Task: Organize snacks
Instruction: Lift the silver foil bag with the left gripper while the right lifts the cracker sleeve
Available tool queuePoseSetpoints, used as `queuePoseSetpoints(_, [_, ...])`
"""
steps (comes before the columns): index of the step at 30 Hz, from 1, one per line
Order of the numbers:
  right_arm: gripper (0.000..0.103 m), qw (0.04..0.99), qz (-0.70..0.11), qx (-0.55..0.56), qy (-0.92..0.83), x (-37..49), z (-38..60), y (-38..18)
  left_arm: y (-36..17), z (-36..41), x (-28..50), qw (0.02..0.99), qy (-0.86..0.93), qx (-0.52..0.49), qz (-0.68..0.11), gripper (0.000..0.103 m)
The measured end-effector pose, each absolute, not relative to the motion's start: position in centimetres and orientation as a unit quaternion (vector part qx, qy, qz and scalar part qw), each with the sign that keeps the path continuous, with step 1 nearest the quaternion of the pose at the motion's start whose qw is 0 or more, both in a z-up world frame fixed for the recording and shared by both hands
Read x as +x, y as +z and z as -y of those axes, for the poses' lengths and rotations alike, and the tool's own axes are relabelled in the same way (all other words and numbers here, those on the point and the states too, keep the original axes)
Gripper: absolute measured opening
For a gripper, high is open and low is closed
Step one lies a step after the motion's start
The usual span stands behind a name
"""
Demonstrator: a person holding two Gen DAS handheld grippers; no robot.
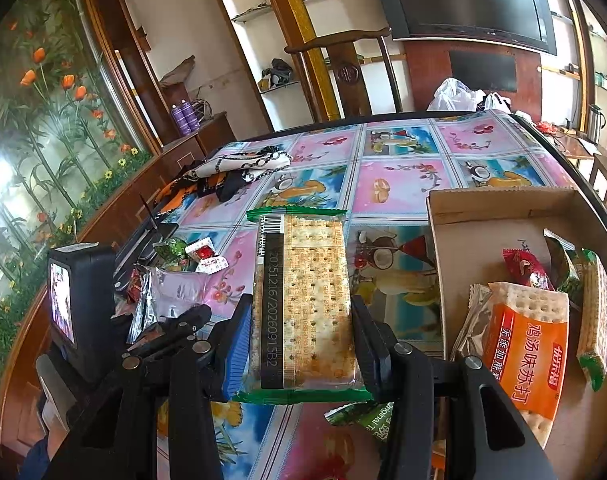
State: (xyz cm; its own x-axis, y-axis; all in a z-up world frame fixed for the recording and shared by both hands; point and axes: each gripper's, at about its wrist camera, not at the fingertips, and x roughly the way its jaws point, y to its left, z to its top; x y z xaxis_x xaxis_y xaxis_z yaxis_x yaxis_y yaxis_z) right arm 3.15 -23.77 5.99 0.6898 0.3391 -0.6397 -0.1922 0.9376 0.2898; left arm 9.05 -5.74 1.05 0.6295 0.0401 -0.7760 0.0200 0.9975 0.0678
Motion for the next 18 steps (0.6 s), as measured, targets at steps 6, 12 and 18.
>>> queuePoseSetpoints(6, [0.05, 0.915, -0.364, 0.101, 0.146, 3.1, 23.7, 6.1, 2.0, 4.8, 8.8, 0.909, 0.002, 0.001, -0.416, 0.02])
queuePoseSetpoints(12, [0.05, 0.915, -0.361, 0.099, 0.15, 3.0, 23.6, 6.2, 3.6, 5.0, 7.7, 0.925, -0.011, -0.01, -0.379, 0.02])
queuePoseSetpoints(18, [0.051, 0.916, -0.36, 0.091, 0.153, 2.8, 23.2, 6.1, 4.1, 5.9, 7.2, 0.933, 0.003, 0.019, -0.358, 0.02])
